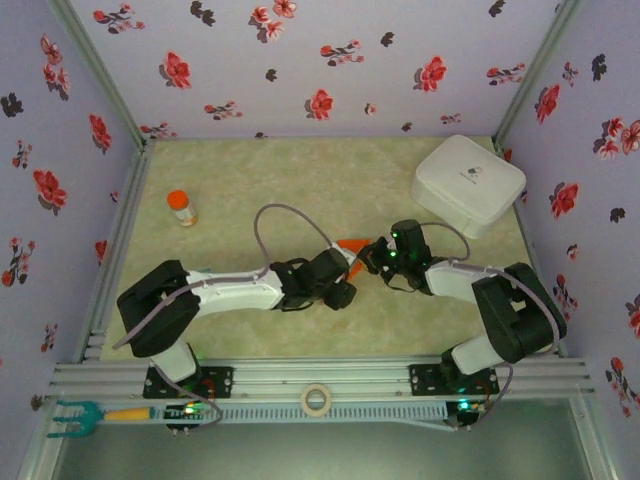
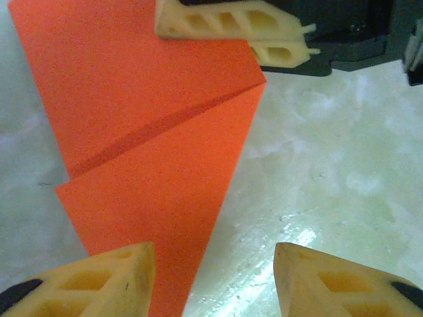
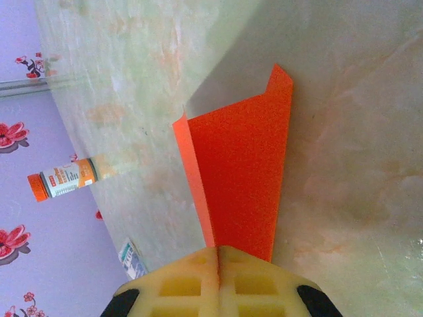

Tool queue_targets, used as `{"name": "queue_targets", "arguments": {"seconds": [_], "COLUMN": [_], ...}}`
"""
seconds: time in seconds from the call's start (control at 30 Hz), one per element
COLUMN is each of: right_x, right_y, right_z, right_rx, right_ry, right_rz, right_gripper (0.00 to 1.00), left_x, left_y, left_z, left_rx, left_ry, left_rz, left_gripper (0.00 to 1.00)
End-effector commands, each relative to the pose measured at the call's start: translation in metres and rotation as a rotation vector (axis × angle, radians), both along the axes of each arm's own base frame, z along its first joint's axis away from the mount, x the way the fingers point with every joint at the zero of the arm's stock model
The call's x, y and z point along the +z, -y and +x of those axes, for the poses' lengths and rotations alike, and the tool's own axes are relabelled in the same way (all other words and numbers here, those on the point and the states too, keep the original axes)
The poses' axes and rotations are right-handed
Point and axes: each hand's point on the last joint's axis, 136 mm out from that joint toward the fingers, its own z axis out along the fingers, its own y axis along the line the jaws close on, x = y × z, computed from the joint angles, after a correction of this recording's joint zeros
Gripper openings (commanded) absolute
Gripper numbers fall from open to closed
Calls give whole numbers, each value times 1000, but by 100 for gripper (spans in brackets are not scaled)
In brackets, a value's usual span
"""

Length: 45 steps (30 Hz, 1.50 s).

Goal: Fold a paper plane with a square sheet of paper (pick it up from the middle)
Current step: Fold the wing for the fifth time at the center of the table.

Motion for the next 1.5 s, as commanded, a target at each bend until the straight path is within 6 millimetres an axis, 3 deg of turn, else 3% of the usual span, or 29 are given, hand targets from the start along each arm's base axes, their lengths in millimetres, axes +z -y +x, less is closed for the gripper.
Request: {"name": "queue_targets", "arguments": {"seconds": [0.0, 0.2, 0.73, 1.2, 1.4, 1.47], "right_x": [1, 1, 3, 2, 6, 7], "right_y": [0, 1, 0, -1, 0, 7], "right_z": [0, -1, -1, -1, -2, -4], "right_rx": [-17, -16, -12, -9, 7, 11], "right_ry": [4, 2, 4, 3, 16, 21], "right_rz": [-1, 0, 3, 3, -5, -43], "right_gripper": [2, 2, 2, 2, 13, 23], "left_x": [-6, -12, -21, -21, -21, -23], "left_y": [-10, -4, -9, -10, -9, -10], "left_z": [9, 6, 9, 9, 9, 9], "left_rx": [-3, -29, -9, -4, 4, 17], "left_ry": [84, 97, 172, 175, 173, 167], "left_rz": [134, 199, 350, 340, 329, 316], "left_gripper": [50, 47, 37, 15, 5, 5]}}
